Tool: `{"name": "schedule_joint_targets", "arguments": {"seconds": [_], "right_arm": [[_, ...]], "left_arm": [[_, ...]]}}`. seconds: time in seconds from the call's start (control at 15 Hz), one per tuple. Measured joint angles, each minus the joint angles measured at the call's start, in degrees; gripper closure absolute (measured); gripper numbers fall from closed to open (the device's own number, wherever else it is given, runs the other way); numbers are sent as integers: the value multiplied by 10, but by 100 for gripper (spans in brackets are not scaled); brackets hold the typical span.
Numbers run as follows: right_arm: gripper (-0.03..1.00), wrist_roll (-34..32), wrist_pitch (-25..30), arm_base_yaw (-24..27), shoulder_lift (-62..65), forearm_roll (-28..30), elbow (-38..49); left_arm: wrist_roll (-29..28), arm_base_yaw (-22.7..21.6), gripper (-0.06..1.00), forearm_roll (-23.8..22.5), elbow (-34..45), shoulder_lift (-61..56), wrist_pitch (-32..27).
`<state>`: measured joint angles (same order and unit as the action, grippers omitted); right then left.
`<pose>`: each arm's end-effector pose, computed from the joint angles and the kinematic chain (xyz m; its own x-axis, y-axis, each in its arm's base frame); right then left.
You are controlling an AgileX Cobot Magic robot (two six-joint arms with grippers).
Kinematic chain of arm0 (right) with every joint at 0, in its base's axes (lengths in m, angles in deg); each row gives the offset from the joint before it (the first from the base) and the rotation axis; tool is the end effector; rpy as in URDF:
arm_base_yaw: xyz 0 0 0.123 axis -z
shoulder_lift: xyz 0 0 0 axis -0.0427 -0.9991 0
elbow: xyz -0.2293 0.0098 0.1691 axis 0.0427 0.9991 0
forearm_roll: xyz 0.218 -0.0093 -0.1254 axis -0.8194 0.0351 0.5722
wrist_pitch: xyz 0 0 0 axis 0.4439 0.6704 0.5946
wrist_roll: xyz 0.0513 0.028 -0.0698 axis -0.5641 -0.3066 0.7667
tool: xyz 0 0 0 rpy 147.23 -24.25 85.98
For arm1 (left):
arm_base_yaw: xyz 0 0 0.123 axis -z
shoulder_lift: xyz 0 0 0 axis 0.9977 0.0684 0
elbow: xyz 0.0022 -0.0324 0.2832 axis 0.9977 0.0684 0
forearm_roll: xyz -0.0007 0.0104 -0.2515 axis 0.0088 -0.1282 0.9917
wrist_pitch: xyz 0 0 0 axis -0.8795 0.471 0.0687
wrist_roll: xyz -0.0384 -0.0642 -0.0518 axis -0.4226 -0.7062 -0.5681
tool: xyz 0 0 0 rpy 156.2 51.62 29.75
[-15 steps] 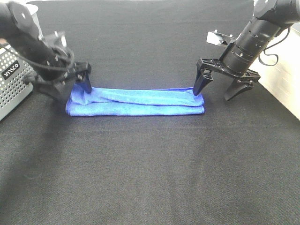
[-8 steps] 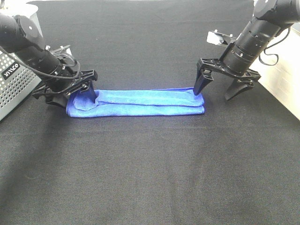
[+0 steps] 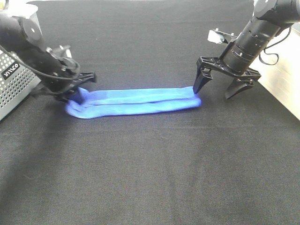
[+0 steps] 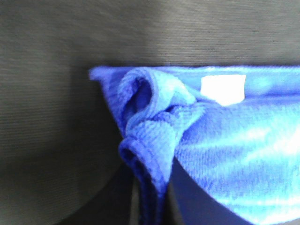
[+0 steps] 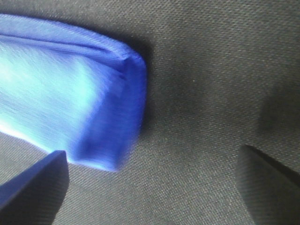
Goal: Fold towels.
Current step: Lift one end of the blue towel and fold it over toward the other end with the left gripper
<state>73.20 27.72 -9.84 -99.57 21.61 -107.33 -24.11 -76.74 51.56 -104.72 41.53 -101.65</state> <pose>0.4460 0.0895 0.1424 -0.9842 -0.0671 -0.1635 -0.1213 0.9292 0.3490 0.4490 -0.0934 0.1058 -0.9660 -0.1233 -0.2274 -0.0567 0.9586 -0.2791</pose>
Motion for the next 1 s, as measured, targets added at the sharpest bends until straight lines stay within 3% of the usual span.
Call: {"name": "schedule_joint_targets", "arguments": {"seconds": [0.2, 0.33, 0.6, 0.8, 1.0], "right_arm": [[7, -5, -1, 0, 0, 0, 0], [7, -10, -1, 0, 0, 0, 0], [7, -13, 0, 0, 0, -13, 0], [7, -13, 1, 0, 0, -21, 0], [7, -13, 2, 0, 0, -21, 0]], "left_arm": [[-40, 0, 87, -114, 0, -58, -29], [-50, 0, 87, -139, 0, -100, -53], [-73, 42, 87, -88, -29, -126, -129], [-99, 103, 87, -32, -74, -115, -127], [-131, 152, 87, -7, -142, -53, -126]]}}
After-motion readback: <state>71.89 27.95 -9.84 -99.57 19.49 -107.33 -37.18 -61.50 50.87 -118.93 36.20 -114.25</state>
